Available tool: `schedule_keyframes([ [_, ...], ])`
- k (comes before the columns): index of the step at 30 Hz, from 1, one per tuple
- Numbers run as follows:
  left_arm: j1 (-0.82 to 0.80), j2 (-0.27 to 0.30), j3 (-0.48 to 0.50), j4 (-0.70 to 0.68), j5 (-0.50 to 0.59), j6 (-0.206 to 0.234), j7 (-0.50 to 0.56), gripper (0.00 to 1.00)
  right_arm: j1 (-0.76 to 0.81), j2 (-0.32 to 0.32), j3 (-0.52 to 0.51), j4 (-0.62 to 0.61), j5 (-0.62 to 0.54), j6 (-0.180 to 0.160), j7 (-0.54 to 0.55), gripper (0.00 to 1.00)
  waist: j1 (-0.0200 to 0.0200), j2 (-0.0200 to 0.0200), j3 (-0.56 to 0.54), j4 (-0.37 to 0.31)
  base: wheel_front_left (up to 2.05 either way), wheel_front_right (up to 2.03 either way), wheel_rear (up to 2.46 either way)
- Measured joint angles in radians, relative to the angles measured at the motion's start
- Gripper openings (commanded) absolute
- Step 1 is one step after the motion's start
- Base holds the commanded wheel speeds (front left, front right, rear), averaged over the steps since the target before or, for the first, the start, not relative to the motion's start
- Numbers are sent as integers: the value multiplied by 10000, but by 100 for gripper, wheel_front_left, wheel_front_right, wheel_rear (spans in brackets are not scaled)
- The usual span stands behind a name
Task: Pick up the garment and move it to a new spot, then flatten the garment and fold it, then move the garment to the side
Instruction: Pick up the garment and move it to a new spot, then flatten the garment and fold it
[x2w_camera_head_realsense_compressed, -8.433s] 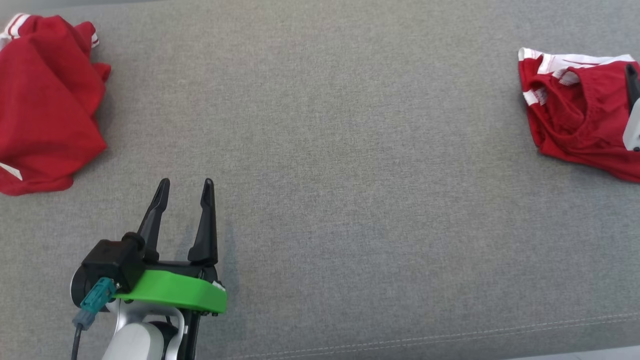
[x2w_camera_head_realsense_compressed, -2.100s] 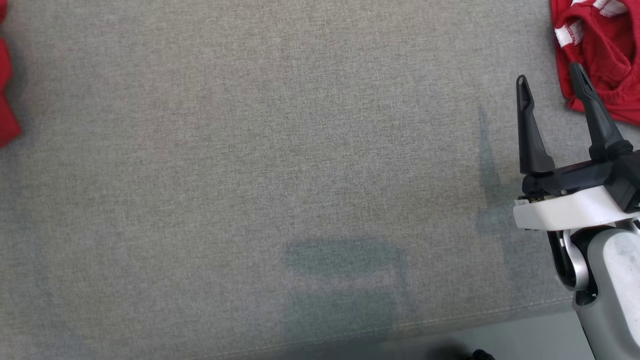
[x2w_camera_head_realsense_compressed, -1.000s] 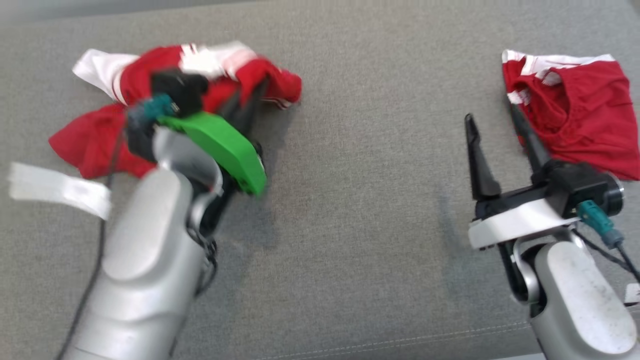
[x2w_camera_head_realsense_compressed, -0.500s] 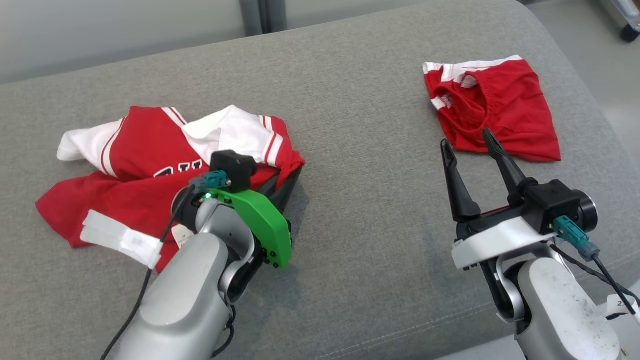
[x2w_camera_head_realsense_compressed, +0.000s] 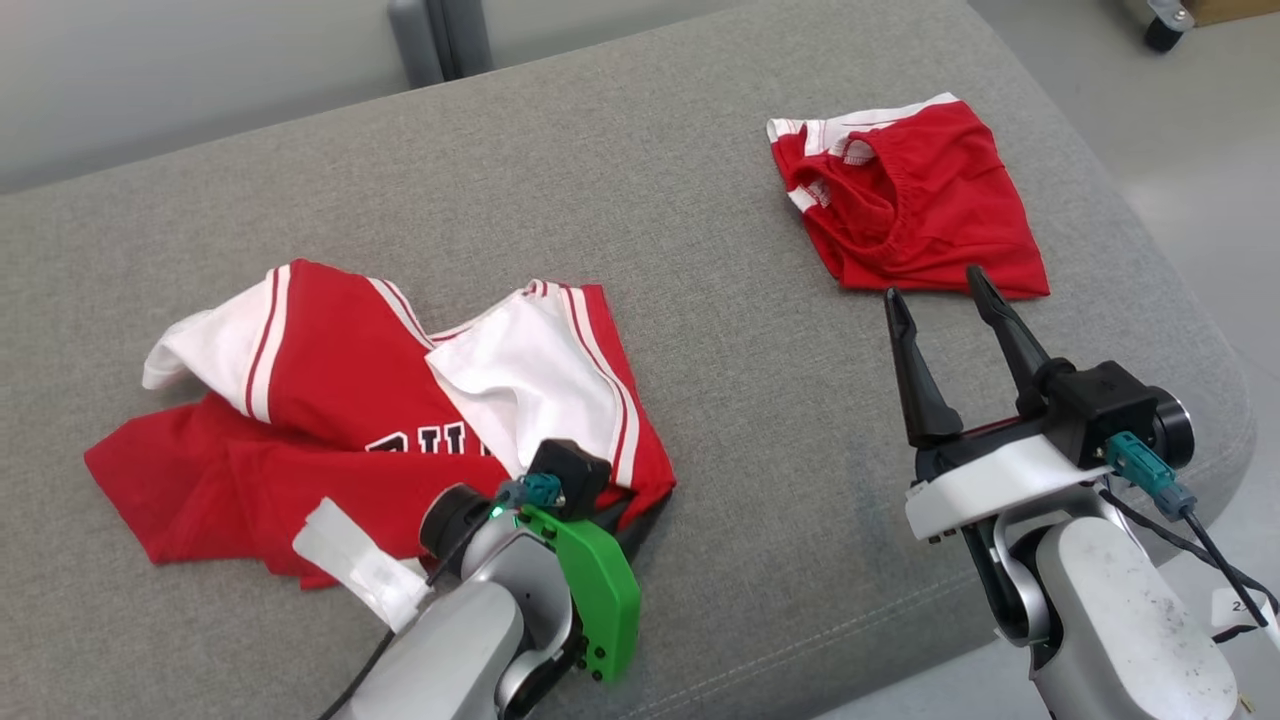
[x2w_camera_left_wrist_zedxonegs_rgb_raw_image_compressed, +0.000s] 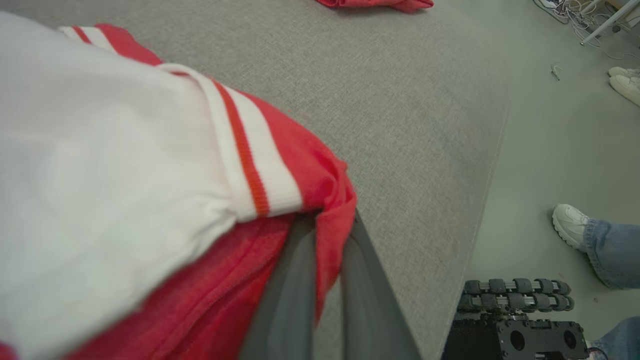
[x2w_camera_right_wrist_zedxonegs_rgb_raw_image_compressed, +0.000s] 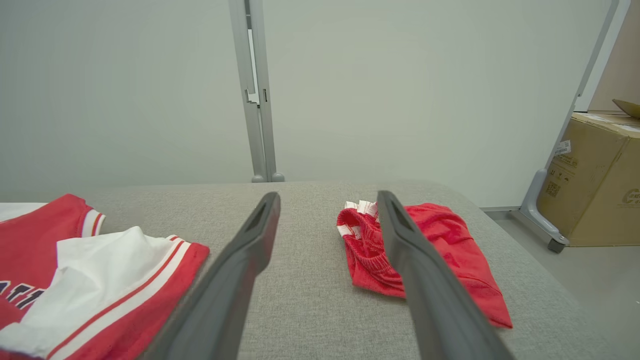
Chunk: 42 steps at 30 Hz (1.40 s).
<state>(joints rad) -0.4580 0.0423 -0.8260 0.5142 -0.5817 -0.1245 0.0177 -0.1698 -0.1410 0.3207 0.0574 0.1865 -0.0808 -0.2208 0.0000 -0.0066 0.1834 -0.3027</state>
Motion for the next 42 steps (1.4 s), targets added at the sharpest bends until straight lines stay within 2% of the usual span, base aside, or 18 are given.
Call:
schedule_keyframes([
  [5,281,42,-556,192,-251,0,-61,0,0,-92,61,130,-4,17,-2,100,0,0,-106,189,0,0,0],
  [6,302,44,-625,196,-309,0,-115,31,0,-146,88,165,-6,58,-2,100,0,0,-131,243,0,0,0],
  [7,306,40,-667,182,-343,0,-311,100,-6,-222,173,217,-25,196,-2,100,0,0,-181,365,0,0,0],
  [14,301,42,-673,-347,-623,0,-1147,100,-331,-577,805,552,-236,819,301,100,0,0,-397,974,0,0,0],
  [17,292,35,-443,-577,-750,35,-1639,100,-739,-665,1185,748,-357,1212,602,100,0,0,-503,1309,0,0,0],
  [22,287,35,92,-709,-612,594,-2420,100,-1453,-717,1783,1260,-481,1783,1145,100,0,0,-683,1918,0,0,0],
  [33,1178,36,848,-1026,-619,1528,-2608,100,-2516,-493,2702,2830,-462,2036,2265,100,0,0,-1000,3233,0,0,0],
  [38,1609,40,1014,-1350,-663,1701,-2662,100,-3081,-585,2989,3618,-447,2042,2838,100,0,0,-1089,3911,0,0,0],
  [42,1739,42,1028,-1655,-663,1770,-2663,100,-3379,-899,3135,4257,-433,2054,3248,100,0,0,-1115,4456,0,0,0],
])
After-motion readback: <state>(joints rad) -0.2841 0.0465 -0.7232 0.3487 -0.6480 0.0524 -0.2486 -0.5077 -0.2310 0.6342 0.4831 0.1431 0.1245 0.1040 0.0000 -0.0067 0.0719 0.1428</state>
